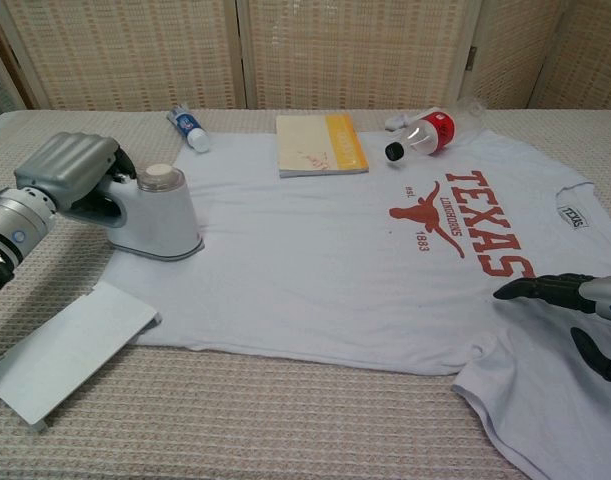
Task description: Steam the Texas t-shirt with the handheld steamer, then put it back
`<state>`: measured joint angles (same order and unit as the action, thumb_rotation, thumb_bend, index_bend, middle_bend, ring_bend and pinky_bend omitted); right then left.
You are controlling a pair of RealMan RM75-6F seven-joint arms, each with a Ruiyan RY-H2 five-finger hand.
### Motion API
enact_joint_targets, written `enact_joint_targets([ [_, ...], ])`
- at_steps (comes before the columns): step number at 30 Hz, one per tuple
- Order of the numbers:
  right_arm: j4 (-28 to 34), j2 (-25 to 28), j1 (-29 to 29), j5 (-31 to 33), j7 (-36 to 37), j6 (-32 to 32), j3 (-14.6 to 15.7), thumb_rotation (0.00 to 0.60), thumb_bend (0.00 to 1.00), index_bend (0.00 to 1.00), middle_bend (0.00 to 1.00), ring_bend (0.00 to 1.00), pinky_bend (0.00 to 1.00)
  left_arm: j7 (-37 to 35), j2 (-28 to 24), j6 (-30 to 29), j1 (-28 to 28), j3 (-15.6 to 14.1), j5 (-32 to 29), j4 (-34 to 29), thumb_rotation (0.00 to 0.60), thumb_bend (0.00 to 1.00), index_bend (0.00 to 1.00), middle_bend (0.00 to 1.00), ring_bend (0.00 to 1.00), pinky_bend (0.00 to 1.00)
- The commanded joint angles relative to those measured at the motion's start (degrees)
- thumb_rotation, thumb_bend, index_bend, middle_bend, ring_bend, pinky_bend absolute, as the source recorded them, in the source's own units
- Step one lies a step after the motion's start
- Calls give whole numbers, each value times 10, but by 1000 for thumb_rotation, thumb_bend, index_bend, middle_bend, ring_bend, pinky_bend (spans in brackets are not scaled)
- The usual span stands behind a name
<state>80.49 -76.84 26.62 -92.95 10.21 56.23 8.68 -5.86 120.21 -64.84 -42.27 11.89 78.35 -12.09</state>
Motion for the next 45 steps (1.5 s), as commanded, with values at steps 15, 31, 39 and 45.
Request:
enact_joint_targets([
  [15,34,36,-10,-2,-16,40,-12,420,867,0,20,0,0,-60,-55,1,29,68,-75,-14,600,344,860,982,820,710],
  [31,55,65,-28,8,-24,69,-21,420,867,0,20,0,0,60,-46,78,2,99,-122,-33,600,17,0,0,0,204],
  [39,51,69,-32,5,-11,79,-26,422,867,0,20,0,0,143,-95,75,27,109,-146,-118,600,0,0,0,0,52],
  [45,41,66,-34,2,-1,83,-28,421,867,0,20,0,0,270,-166,79,73,106,-185,-261,600,0,0,0,0,24],
])
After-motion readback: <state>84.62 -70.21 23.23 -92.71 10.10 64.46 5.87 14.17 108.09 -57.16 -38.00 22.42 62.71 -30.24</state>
